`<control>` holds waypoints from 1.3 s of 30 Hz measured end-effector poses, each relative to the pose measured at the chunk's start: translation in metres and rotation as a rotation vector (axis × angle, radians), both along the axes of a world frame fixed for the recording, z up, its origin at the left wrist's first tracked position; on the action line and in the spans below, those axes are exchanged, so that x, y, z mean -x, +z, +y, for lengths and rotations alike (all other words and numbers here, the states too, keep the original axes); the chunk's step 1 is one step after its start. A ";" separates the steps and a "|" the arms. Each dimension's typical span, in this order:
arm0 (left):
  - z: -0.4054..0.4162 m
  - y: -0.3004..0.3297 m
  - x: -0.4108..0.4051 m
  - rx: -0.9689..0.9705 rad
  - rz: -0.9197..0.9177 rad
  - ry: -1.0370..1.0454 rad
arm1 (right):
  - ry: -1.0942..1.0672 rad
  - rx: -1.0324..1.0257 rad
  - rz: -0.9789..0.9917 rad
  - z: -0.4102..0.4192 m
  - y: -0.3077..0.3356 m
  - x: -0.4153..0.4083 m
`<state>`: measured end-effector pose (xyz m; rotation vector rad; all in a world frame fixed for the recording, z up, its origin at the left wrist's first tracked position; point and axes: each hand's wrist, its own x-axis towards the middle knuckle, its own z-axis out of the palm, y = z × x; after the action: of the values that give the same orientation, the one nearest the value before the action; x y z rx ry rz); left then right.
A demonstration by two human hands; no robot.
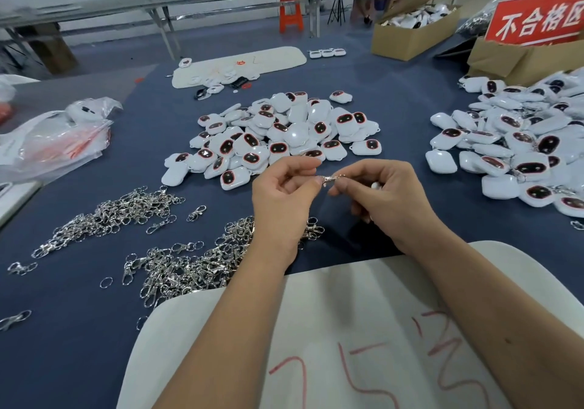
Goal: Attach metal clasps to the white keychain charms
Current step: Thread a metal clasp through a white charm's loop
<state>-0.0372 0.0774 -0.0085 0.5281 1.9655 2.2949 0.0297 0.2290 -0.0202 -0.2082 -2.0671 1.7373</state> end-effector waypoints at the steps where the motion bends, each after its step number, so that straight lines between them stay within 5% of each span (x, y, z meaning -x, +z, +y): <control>1: 0.000 0.000 0.000 0.032 0.011 0.005 | -0.025 0.010 0.007 0.000 -0.001 0.000; 12: 0.006 0.001 -0.011 0.372 0.332 0.080 | -0.090 -0.209 0.054 -0.001 -0.003 0.002; 31: 0.007 -0.002 -0.010 0.440 0.355 -0.045 | -0.117 -0.054 0.058 0.002 -0.004 0.003; 39: 0.002 0.002 -0.005 0.283 0.206 0.004 | -0.099 -0.037 0.059 0.002 -0.004 0.004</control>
<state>-0.0321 0.0797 -0.0063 0.7563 2.3334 1.9829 0.0261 0.2311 -0.0244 -0.2404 -2.0099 1.6269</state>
